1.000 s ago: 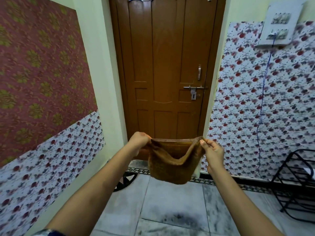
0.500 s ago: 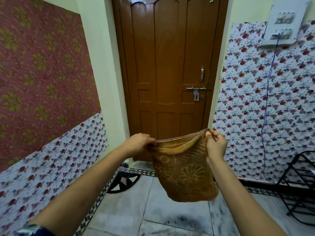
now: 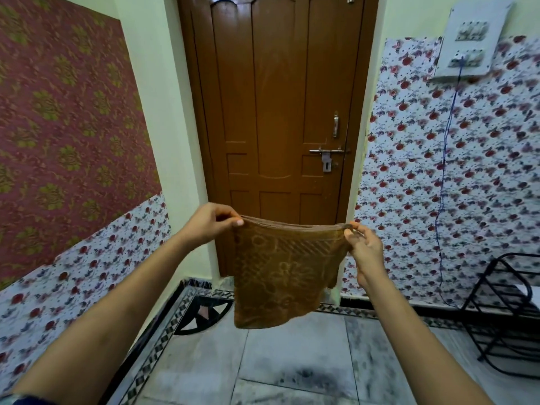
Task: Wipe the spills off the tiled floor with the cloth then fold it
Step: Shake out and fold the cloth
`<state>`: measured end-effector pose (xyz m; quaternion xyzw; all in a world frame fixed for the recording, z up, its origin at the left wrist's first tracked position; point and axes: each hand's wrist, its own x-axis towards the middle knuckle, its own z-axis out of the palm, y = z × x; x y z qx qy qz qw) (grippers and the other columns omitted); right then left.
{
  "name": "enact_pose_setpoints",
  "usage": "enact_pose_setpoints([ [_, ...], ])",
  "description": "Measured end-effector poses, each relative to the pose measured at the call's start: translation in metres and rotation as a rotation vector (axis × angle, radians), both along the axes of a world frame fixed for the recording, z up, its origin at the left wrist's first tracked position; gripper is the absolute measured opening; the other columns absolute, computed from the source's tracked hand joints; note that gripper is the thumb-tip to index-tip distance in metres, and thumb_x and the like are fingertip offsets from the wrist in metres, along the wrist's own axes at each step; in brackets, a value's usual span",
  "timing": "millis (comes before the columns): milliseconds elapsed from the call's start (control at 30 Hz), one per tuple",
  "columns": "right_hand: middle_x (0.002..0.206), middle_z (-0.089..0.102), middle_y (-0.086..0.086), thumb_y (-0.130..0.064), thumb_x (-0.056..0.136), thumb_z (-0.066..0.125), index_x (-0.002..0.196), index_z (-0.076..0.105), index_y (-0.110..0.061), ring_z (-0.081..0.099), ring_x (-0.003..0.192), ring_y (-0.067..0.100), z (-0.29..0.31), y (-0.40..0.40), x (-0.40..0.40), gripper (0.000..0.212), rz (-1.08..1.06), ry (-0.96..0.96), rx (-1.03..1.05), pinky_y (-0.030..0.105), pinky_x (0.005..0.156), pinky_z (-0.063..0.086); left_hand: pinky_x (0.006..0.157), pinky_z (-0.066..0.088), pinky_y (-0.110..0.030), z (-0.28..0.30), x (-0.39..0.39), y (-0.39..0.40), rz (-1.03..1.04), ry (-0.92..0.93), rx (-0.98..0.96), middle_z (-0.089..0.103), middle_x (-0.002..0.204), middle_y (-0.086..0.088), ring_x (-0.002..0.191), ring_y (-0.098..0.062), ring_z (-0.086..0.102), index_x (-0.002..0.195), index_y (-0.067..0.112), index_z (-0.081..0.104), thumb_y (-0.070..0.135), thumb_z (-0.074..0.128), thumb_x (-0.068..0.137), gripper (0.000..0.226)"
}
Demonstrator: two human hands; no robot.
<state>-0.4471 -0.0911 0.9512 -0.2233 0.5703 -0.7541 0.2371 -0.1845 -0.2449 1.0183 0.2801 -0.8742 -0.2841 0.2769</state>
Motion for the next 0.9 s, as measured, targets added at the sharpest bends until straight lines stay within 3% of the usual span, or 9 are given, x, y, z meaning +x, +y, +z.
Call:
enact_pose_setpoints([
  [33, 0.102, 0.062, 0.007, -0.005, 0.092, 0.053, 0.112, 0.057, -0.014, 0.058, 0.100, 0.020, 0.000, 0.001, -0.002, 0.023, 0.047, -0.004, 0.005, 0.023, 0.080, 0.053, 0.076, 0.054, -0.033, 0.001, 0.001, -0.002, 0.018, 0.050, 0.046, 0.068, 0.082, -0.002, 0.080, -0.014, 0.064, 0.083, 0.021, 0.068, 0.022, 0.068, 0.082, 0.002],
  [100, 0.096, 0.065, 0.005, -0.004, 0.090, 0.056, 0.106, 0.064, -0.010, 0.060, 0.099, 0.021, 0.000, 0.003, -0.006, 0.019, 0.115, -0.018, 0.020, 0.020, 0.078, 0.053, 0.080, 0.056, -0.033, 0.002, 0.005, -0.005, 0.030, 0.149, 0.165, 0.069, 0.087, -0.006, 0.086, -0.017, 0.066, 0.097, 0.019, 0.066, 0.019, 0.071, 0.079, 0.018],
  [200, 0.090, 0.068, 0.007, -0.002, 0.087, 0.058, 0.087, 0.067, -0.014, 0.062, 0.094, 0.022, -0.001, 0.008, -0.007, 0.016, 0.166, 0.007, 0.056, 0.024, 0.079, 0.054, 0.082, 0.052, -0.028, 0.005, 0.008, -0.006, 0.042, 0.117, 0.198, 0.069, 0.094, -0.007, 0.092, -0.015, 0.065, 0.109, 0.021, 0.063, 0.021, 0.070, 0.080, 0.030],
  [333, 0.085, 0.066, 0.008, -0.003, 0.090, 0.053, 0.083, 0.065, -0.013, 0.062, 0.086, 0.019, 0.000, 0.009, 0.000, 0.017, 0.207, -0.021, 0.049, 0.030, 0.087, 0.050, 0.083, 0.052, -0.031, 0.007, 0.010, -0.003, 0.023, 0.061, 0.177, 0.068, 0.094, -0.008, 0.091, -0.017, 0.063, 0.094, 0.011, 0.068, 0.019, 0.062, 0.087, 0.012],
  [467, 0.086, 0.067, 0.008, -0.002, 0.091, 0.051, 0.086, 0.063, -0.011, 0.064, 0.080, 0.015, 0.005, 0.013, 0.003, 0.016, 0.286, -0.007, 0.031, 0.018, 0.068, 0.056, 0.088, 0.051, -0.045, 0.007, 0.016, -0.002, -0.016, 0.093, 0.246, 0.064, 0.096, -0.013, 0.094, -0.027, 0.061, 0.098, 0.005, 0.063, 0.014, 0.054, 0.093, 0.014],
  [533, 0.088, 0.069, 0.007, 0.000, 0.089, 0.054, 0.089, 0.065, -0.011, 0.066, 0.083, 0.015, 0.008, 0.015, 0.003, 0.016, 0.323, -0.015, 0.003, 0.017, 0.067, 0.055, 0.088, 0.051, -0.047, 0.007, 0.016, -0.002, -0.012, 0.126, 0.252, 0.062, 0.095, -0.012, 0.094, -0.027, 0.060, 0.098, 0.009, 0.062, 0.011, 0.051, 0.094, 0.012],
  [733, 0.084, 0.074, 0.003, 0.003, 0.082, 0.060, 0.091, 0.070, -0.010, 0.069, 0.081, 0.012, 0.015, 0.016, 0.005, 0.019, 0.430, -0.064, -0.010, 0.020, 0.076, 0.056, 0.084, 0.054, -0.035, 0.011, 0.021, -0.001, -0.026, 0.145, 0.271, 0.065, 0.091, -0.009, 0.091, -0.023, 0.062, 0.089, 0.011, 0.066, 0.001, 0.044, 0.095, 0.025],
  [800, 0.077, 0.074, 0.002, 0.003, 0.083, 0.058, 0.088, 0.069, -0.010, 0.069, 0.075, 0.011, 0.019, 0.017, 0.008, 0.017, 0.412, -0.093, -0.019, 0.019, 0.070, 0.057, 0.080, 0.055, -0.026, 0.016, 0.025, -0.001, -0.021, 0.131, 0.295, 0.066, 0.093, -0.006, 0.090, -0.017, 0.063, 0.090, 0.012, 0.068, 0.002, 0.047, 0.094, 0.024],
  [900, 0.067, 0.071, 0.000, -0.002, 0.088, 0.055, 0.085, 0.065, -0.010, 0.067, 0.068, 0.011, 0.024, 0.015, 0.011, 0.013, 0.343, -0.140, -0.036, 0.021, 0.063, 0.056, 0.078, 0.054, -0.027, 0.022, 0.030, -0.004, -0.024, 0.207, 0.469, 0.069, 0.090, -0.003, 0.085, -0.013, 0.064, 0.088, 0.013, 0.072, 0.004, 0.052, 0.091, 0.022],
])
